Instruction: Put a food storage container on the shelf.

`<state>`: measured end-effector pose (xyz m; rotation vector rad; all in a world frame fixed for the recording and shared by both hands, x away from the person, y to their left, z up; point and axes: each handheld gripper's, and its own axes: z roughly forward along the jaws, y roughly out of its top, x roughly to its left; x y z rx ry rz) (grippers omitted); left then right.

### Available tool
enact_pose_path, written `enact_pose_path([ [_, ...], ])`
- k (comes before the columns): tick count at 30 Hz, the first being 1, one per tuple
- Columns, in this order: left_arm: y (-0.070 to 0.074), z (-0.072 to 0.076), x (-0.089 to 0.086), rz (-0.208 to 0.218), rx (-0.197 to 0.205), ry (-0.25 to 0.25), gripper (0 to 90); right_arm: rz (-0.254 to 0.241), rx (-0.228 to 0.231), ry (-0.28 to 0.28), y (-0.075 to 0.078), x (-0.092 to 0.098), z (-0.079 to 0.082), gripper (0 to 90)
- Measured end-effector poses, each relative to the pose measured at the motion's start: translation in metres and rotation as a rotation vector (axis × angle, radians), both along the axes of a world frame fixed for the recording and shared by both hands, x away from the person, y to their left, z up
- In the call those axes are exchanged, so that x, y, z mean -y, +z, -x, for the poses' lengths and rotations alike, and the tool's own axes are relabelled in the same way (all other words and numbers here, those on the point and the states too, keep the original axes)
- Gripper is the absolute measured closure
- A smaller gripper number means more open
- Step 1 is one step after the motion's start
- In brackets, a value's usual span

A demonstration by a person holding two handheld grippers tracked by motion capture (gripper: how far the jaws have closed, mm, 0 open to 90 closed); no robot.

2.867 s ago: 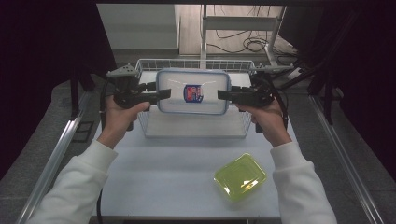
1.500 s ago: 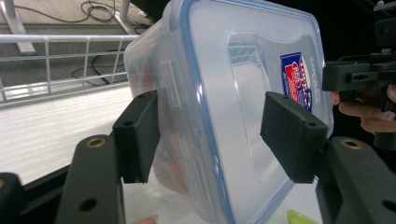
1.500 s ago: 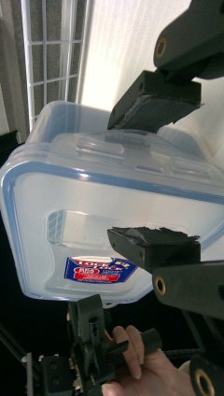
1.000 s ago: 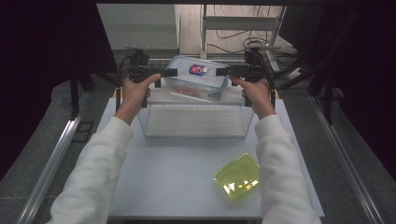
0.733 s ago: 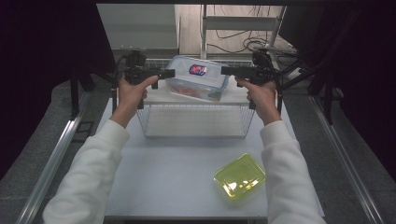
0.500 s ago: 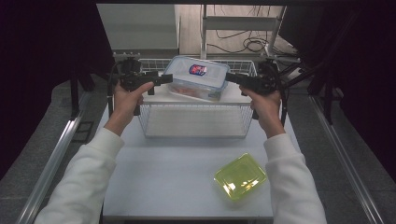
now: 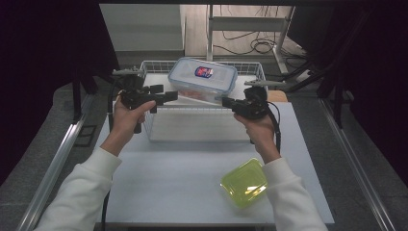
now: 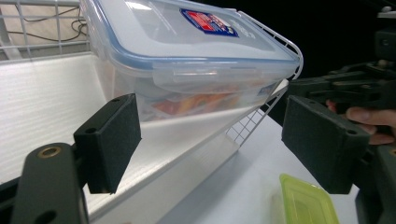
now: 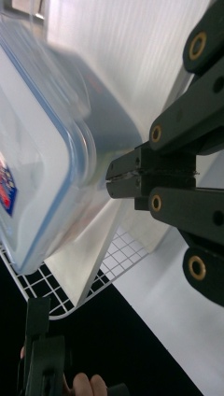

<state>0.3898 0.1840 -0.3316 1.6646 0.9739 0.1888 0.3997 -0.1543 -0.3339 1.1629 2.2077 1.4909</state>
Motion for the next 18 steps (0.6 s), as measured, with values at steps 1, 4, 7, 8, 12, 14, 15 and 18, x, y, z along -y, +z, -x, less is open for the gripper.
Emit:
enact_pose_path([
  [1,-0.001,0.0,0.0,0.005,-0.004,-0.007,19.4,-0.001,-0.003,0.003,-0.002,-0.002,-0.001,89.4],
  [4,-0.002,0.0,-0.001,0.005,-0.008,-0.01,19.4,0.003,-0.001,-0.002,-0.005,-0.006,-0.004,89.4],
  [7,-0.004,0.001,-0.004,0.011,-0.011,-0.012,19.2,0.003,0.003,-0.02,-0.007,-0.005,-0.01,89.5],
  [8,-0.004,0.001,-0.004,0.011,-0.011,-0.012,19.1,0.003,0.003,-0.02,-0.007,-0.005,-0.01,89.5],
  [12,-0.005,0.001,-0.006,0.011,-0.014,-0.01,18.9,-0.008,0.007,-0.048,-0.007,0.0,-0.016,89.5],
  [14,-0.006,0.001,-0.007,0.015,-0.013,-0.009,19.0,-0.009,0.008,-0.062,-0.006,0.003,-0.019,89.4],
  [15,-0.006,0.001,-0.007,0.011,-0.013,-0.01,19.0,-0.013,0.01,-0.075,-0.006,0.004,-0.021,89.5],
  [18,-0.007,0.001,-0.007,0.015,-0.017,-0.01,18.9,-0.016,0.007,-0.095,-0.005,0.007,-0.025,89.5],
])
